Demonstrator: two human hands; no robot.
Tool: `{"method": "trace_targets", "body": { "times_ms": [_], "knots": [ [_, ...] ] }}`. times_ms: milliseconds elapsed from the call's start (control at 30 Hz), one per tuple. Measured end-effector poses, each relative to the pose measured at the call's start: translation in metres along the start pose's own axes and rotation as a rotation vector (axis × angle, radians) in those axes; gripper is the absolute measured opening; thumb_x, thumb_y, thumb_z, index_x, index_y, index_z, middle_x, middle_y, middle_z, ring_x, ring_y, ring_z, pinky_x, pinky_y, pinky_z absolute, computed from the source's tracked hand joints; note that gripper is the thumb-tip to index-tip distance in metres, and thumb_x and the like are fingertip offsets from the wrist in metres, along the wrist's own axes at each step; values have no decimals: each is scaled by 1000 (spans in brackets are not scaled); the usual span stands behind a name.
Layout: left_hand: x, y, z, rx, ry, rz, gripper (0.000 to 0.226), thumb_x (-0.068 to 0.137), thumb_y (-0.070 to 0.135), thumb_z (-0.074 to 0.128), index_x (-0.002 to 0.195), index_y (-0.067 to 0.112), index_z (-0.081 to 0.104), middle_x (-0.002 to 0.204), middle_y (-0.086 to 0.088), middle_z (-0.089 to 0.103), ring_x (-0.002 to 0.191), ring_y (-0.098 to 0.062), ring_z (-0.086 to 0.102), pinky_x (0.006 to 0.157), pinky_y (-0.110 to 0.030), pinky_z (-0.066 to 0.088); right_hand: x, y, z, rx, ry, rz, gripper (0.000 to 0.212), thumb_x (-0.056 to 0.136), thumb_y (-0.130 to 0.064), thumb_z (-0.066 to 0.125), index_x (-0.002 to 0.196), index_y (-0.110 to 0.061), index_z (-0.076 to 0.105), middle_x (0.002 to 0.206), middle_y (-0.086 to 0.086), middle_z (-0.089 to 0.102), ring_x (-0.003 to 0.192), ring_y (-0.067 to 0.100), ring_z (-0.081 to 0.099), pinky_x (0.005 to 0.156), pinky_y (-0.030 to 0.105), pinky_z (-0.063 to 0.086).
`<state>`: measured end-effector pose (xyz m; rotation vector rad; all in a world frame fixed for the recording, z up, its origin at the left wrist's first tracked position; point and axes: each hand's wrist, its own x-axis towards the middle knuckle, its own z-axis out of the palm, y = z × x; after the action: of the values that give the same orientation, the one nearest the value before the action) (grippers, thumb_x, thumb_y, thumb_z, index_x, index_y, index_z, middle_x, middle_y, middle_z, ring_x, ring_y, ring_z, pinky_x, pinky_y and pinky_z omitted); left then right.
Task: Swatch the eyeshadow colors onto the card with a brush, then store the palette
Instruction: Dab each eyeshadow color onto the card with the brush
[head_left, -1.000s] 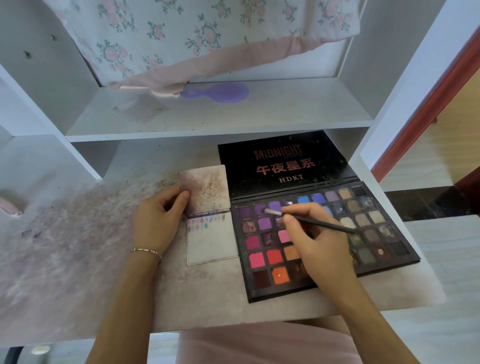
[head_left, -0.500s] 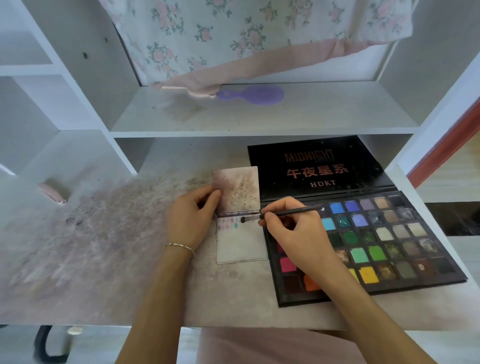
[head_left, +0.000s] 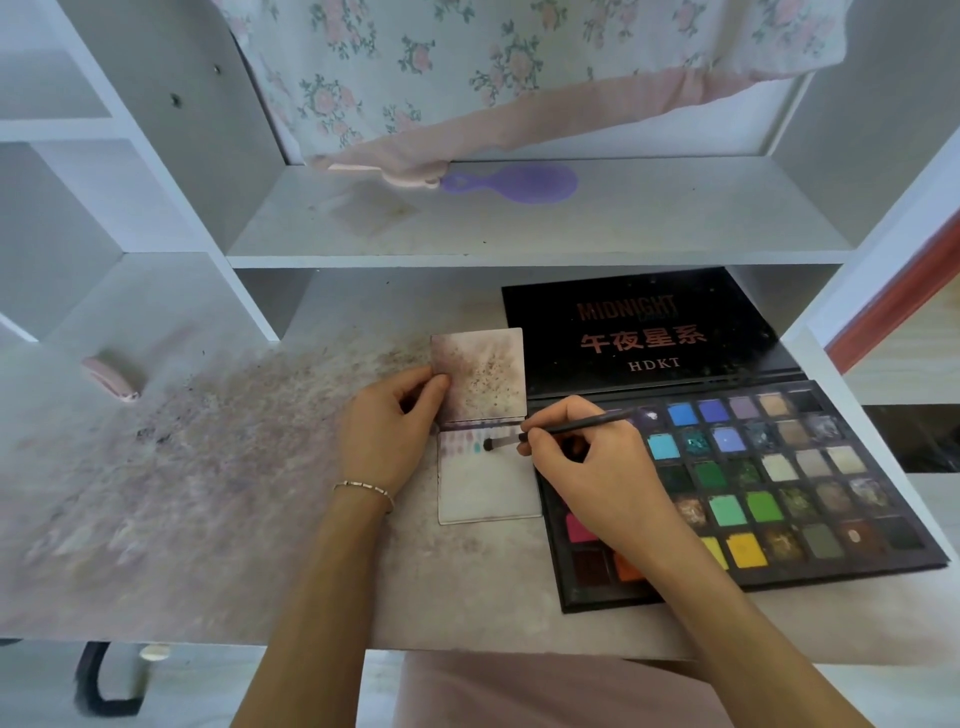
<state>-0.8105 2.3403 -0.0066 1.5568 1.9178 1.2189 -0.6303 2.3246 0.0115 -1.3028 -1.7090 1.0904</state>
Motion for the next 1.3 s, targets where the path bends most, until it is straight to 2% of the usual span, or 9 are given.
{"method": "trace_targets", "body": {
  "times_ms": [100,267,367,700,800,900,1033,1200,1300],
  "knots": [
    [0,0,0,-9,1,-2,15,89,22,58,93,18,73,70,15,60,68,-7,58,69,-27,49,0,1,0,-5,0,11,16,84,-19,57,75,-32,56,75,-2,69,72,11,63,63,23,54],
    [0,2,-1,-8,-9,-6,14,88,22,59,81,26,70,68,9,60,70,-14,58,73,-37,51,1,0,0,-15,15,-19,17,86,-19,56,76,-33,55,78,-4,68,74,7,62,64,17,51],
    [0,2,0,-2,10,-9,15,88,22,59,92,17,73,67,19,57,72,-12,58,74,-34,51,0,1,0,-23,7,-17,16,85,-18,56,77,-32,56,77,-2,68,76,10,64,66,21,53],
    [0,1,0,1,-1,-13,18,89,24,58,99,19,72,73,22,58,68,3,55,68,-17,46,0,1,0,-33,10,-30,18,85,-18,55,75,-33,53,78,-4,68,75,9,63,66,20,52],
    [0,1,0,-1,3,-15,17,88,23,59,98,18,72,77,12,63,69,-6,57,71,-23,48,1,1,0,-39,22,-38,18,85,-18,55,75,-33,54,77,-2,68,74,10,63,64,22,52],
    [0,1,1,-2,8,-24,17,88,23,59,98,18,72,73,17,60,66,2,54,70,-19,47,1,1,0,-39,23,-36,17,84,-18,55,74,-32,54,75,-2,68,73,10,63,63,23,52],
    [0,0,0,6,-6,-25,16,89,23,58,90,15,72,66,18,56,69,-11,58,69,-26,49,1,1,1,-40,22,-38,18,85,-18,55,74,-33,53,75,-2,68,73,11,63,65,24,52],
    [0,1,0,-3,-4,-22,16,89,23,58,98,22,71,74,14,63,67,2,56,66,-16,46,1,2,1,-27,18,-34,18,85,-18,55,75,-33,53,76,-2,68,75,12,63,66,22,52],
    [-1,1,0,-6,1,-26,17,88,23,59,99,20,72,74,13,63,66,3,55,67,-17,46,1,2,1,-27,26,-39,18,85,-18,55,75,-34,53,76,-2,68,74,11,63,66,22,53]
  ]
}}
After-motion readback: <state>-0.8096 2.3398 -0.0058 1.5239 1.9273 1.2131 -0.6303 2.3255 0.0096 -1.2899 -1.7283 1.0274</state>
